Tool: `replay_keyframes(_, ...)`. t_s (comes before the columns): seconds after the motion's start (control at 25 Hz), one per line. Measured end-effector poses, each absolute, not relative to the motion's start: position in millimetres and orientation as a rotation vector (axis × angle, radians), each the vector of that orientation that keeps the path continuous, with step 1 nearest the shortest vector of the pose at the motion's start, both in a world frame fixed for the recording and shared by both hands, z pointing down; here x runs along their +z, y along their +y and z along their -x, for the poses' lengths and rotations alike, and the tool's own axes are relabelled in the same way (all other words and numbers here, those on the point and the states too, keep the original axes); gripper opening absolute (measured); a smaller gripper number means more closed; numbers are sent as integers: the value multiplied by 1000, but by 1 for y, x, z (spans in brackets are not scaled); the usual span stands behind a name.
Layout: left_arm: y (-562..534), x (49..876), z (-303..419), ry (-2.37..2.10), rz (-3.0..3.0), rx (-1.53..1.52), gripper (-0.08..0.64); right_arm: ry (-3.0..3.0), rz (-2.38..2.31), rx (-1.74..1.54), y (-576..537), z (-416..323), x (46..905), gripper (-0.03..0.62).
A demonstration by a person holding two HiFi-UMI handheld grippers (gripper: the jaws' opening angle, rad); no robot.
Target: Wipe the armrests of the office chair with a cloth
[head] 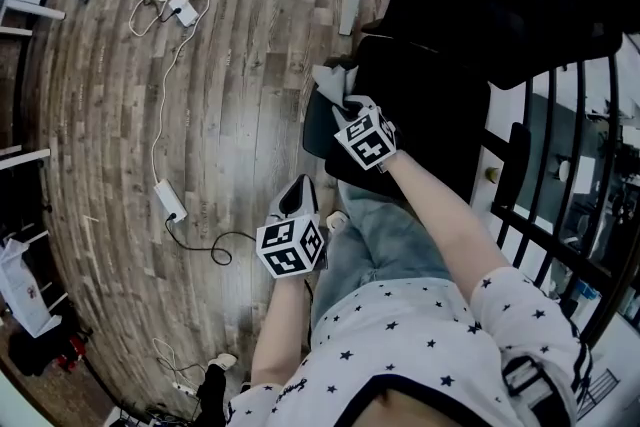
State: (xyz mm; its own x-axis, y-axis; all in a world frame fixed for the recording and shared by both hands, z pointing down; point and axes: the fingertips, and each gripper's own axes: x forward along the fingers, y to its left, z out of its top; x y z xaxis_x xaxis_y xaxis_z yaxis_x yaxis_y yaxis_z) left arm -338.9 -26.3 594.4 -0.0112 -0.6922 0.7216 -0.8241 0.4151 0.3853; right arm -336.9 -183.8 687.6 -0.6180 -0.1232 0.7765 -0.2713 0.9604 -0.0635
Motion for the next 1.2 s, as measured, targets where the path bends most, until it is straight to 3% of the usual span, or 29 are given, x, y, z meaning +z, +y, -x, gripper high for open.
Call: replay_keyframes(1.2,24,584,319,-1758,-1332,181,6,-2226,-199,216,-112,327,690,31)
